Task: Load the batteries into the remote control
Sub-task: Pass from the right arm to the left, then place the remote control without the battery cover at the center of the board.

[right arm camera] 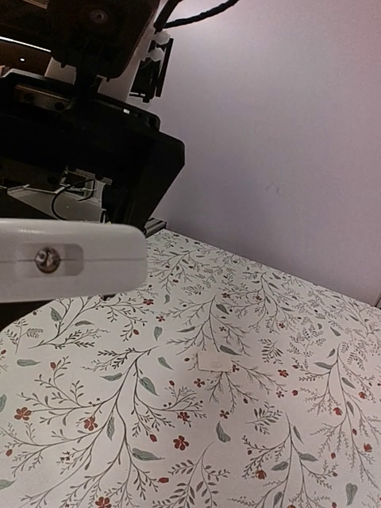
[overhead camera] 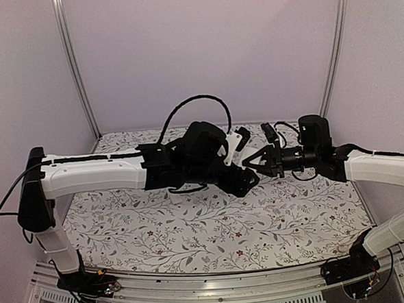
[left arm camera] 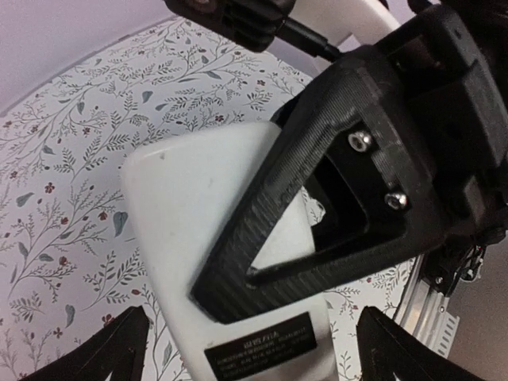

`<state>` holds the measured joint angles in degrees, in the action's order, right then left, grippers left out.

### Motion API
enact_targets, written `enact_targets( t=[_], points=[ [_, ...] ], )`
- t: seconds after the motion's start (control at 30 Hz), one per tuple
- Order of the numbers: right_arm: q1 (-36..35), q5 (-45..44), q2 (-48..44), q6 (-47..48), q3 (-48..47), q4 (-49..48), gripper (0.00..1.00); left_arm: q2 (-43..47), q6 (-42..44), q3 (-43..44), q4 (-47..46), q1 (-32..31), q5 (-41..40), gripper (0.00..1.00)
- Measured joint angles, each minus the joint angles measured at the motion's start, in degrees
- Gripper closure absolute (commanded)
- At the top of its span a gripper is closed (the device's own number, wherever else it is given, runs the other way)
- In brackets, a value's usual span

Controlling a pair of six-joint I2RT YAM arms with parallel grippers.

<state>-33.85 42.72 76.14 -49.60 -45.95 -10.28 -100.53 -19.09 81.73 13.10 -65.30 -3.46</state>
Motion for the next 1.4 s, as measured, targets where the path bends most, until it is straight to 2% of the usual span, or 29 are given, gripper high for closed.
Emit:
enact_targets(
  t=[0.17, 0.33, 0.43, 0.53, 0.63, 0.87, 1.17, 1.4],
  points=[
    [-0.70, -1.22, 0.00, -0.07, 0.15, -0.02, 0.98, -5.53, 0.79, 6.12, 5.11, -0.39, -3.02, 0.33],
    [-0.76, -2.62, 0.09, 0.39, 0.72, -0.57, 0.95, -6.45, 0.28, 8.00, 7.72, -0.94, -5.49, 0.48],
    [-0.83, -3.26, 0.09, 0.68, 1.14, -1.77, 0.80, -6.47, 0.72, 8.26, 8.31, -0.94, -5.92, 0.53],
    [-0.92, -3.08, 0.02, 0.79, 1.88, -2.08, 0.59, -6.47, 3.43, 8.26, 9.57, -0.94, -5.07, 0.60],
    [-0.63, -2.84, -0.07, 0.11, 3.39, -1.44, 0.48, -6.47, 7.34, 7.87, 11.43, -0.68, -3.30, 0.67],
    [2.67, -1.42, -1.25, -0.42, 7.91, -0.09, 0.34, -6.67, 16.35, 4.59, 16.02, 0.57, 3.50, 0.68],
    [7.08, -0.52, -5.79, 2.27, 12.20, 4.72, 0.34, -14.01, 29.86, 3.37, 22.36, 2.25, 10.67, 0.63],
    [8.90, -0.13, -7.10, 4.02, 13.14, 6.84, 0.36, -23.26, 38.12, 10.91, 29.09, 5.22, 13.40, 0.61]
  ],
)
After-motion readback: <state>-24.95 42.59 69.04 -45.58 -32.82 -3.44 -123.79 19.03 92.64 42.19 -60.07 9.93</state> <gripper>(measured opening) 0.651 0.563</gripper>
